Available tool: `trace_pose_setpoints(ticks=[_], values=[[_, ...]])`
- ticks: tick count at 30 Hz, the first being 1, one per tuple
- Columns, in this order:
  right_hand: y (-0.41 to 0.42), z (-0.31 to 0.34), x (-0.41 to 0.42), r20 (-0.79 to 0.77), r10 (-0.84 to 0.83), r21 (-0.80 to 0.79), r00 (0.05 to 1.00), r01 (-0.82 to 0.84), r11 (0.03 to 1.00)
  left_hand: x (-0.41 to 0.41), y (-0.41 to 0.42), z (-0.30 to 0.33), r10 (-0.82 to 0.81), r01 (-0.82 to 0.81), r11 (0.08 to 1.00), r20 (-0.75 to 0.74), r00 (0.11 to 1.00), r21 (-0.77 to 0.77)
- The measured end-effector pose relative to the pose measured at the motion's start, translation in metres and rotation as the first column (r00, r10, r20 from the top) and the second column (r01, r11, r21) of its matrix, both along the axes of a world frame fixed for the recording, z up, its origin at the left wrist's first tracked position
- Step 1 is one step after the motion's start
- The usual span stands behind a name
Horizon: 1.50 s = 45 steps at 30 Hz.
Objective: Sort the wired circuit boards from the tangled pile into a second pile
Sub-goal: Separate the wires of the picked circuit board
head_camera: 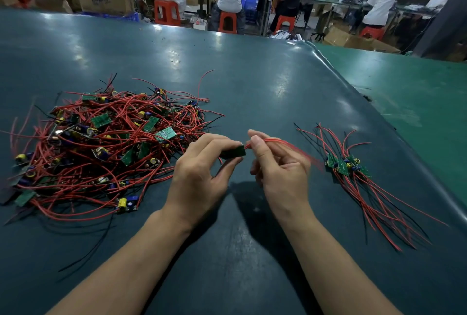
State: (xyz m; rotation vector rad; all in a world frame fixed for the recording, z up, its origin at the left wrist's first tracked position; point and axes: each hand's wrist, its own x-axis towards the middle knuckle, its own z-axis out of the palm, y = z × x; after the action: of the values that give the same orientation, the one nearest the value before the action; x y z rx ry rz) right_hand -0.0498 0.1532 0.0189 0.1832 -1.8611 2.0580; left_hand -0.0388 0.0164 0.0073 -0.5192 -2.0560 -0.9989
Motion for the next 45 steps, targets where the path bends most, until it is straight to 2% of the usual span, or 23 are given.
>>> trace_pose_setpoints(ticks=[3,10,17,20,22,24,25,27,28,29,32,34,36,37,38,40,42,45], values=[[0.004,0.002,-0.004,0.044,-0.055,-0.096,0.998,0.059,0.994,-0.001,0.001,-0.002,-0.004,0.004,0.999,0.001,1.000,0.034],[0.029,0.009,-0.014,0.034,-0.176,-0.233,0.984,0.179,0.956,-0.002,-0.001,-0.006,0.039,-0.037,0.998,-0.049,0.998,0.044],[0.034,0.011,-0.020,0.057,-0.218,-0.363,0.974,0.223,0.905,-0.002,-0.002,-0.008,0.049,-0.047,0.998,-0.051,0.997,0.038],[0.037,0.011,-0.020,0.096,-0.232,-0.426,0.968,0.251,0.869,-0.001,-0.003,-0.005,0.091,-0.087,0.995,-0.126,0.988,0.042],[0.038,0.009,-0.019,0.125,-0.170,-0.439,0.977,0.208,0.874,-0.001,-0.007,-0.002,0.144,-0.133,0.989,-0.220,0.965,0.065],[0.033,0.003,-0.015,0.112,-0.024,-0.339,0.993,0.061,0.939,0.000,-0.010,-0.001,0.160,-0.140,0.986,-0.277,0.947,0.090],[0.027,0.000,-0.012,0.099,0.046,-0.199,0.994,-0.025,0.980,0.001,-0.010,-0.001,0.136,-0.115,0.989,-0.287,0.948,0.089],[0.011,-0.007,-0.007,0.112,0.146,0.101,0.983,-0.157,0.982,0.003,-0.008,-0.002,0.069,-0.050,0.996,-0.297,0.952,0.073],[0.006,-0.010,-0.007,0.132,0.166,0.131,0.977,-0.183,0.974,0.003,-0.008,-0.001,0.043,-0.022,0.997,-0.301,0.953,0.071],[0.004,-0.008,-0.009,0.160,0.152,0.083,0.975,-0.167,0.982,0.003,-0.008,-0.001,0.021,0.001,0.997,-0.299,0.954,0.076],[0.027,0.000,-0.021,0.316,0.083,-0.263,0.945,0.003,0.965,0.001,-0.011,0.000,-0.006,0.039,0.993,-0.282,0.959,0.110],[0.046,0.004,-0.026,0.415,0.154,-0.502,0.897,0.084,0.861,0.001,-0.011,-0.001,0.004,0.033,0.991,-0.266,0.964,0.131],[0.053,0.004,-0.027,0.413,0.243,-0.627,0.878,0.081,0.775,0.001,-0.011,-0.002,0.007,0.033,0.988,-0.260,0.966,0.151],[0.050,0.002,-0.027,0.402,0.257,-0.617,0.879,0.053,0.785,0.001,-0.011,-0.002,0.000,0.043,0.986,-0.258,0.966,0.160],[0.044,0.001,-0.026,0.391,0.218,-0.517,0.894,0.018,0.856,0.001,-0.010,-0.003,-0.009,0.052,0.985,-0.255,0.967,0.164],[0.029,-0.003,-0.021,0.251,0.072,-0.134,0.965,-0.039,0.990,0.000,-0.010,-0.004,-0.014,0.052,0.987,-0.241,0.970,0.151],[0.016,-0.010,-0.015,0.008,0.078,0.174,0.997,-0.079,0.982,-0.002,-0.010,-0.003,-0.016,0.047,0.989,-0.220,0.975,0.139],[0.008,-0.016,-0.005,-0.140,0.231,0.324,0.963,-0.176,0.930,-0.004,-0.008,-0.003,-0.018,0.039,0.990,-0.163,0.986,0.132]])
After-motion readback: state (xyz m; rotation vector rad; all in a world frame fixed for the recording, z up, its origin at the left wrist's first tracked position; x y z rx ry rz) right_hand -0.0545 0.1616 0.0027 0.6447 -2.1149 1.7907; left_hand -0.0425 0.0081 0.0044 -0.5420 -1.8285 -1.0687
